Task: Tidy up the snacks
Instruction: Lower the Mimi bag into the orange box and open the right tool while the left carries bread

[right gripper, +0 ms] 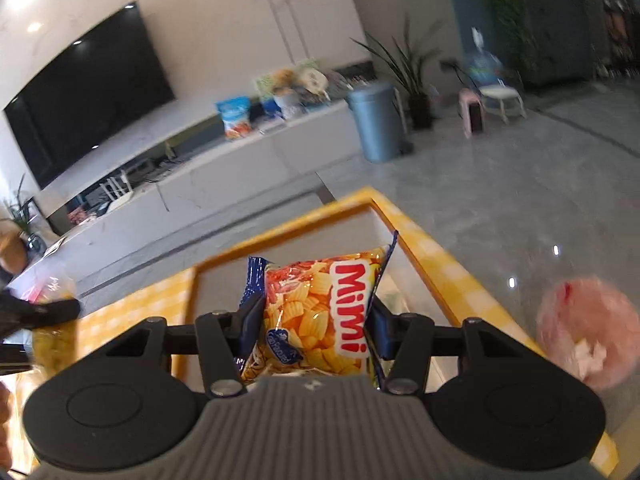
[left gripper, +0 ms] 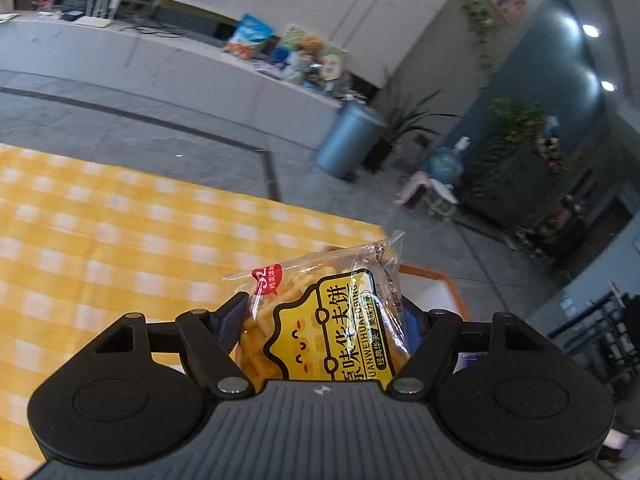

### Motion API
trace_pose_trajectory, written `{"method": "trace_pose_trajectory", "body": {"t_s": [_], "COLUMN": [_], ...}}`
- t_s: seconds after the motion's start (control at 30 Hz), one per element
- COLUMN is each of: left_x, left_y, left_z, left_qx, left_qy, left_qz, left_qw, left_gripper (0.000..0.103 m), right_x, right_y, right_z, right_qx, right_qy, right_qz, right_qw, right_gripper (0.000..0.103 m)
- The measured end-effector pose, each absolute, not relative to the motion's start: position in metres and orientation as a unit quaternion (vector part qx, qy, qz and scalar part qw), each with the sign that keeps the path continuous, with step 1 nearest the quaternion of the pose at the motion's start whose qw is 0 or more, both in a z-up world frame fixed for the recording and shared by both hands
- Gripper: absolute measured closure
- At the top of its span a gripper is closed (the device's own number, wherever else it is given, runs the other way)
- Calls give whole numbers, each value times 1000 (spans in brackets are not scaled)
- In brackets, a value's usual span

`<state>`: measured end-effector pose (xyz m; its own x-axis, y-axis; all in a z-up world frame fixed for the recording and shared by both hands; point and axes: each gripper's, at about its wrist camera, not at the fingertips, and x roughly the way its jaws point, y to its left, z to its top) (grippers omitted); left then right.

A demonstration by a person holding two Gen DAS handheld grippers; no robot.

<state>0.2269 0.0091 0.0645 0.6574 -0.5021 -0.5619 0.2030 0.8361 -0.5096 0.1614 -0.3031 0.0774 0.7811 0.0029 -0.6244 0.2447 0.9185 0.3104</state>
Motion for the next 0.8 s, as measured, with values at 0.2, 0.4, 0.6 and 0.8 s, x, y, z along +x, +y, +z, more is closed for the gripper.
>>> {"method": "trace_pose_trajectory", "body": {"t_s": [0.2,0.4,0.6,0.8], "left_x": [224,218,219,221], "left_y": [-26,-38,-31,-14], "left_z": [59,50,36,28], "left_qx": [-190,-184,-198,-216], "left_qy": [324,309,322,334], "left_qz": [-202,-179,-170,-171], "left_qw": [905,916,910,901], "left_gripper": [17,17,17,17], "right_x": [183,226,239,245], "right_y": [-303,-287,-282,-278], "right_z": [49,23,8,-4], "right_qx": [231,206,257,292], "right_qy": [361,404,418,447], "right_qz": [-39,-14,29,24], "right_qw": [903,891,871,845], "right_gripper": [50,50,50,34]}}
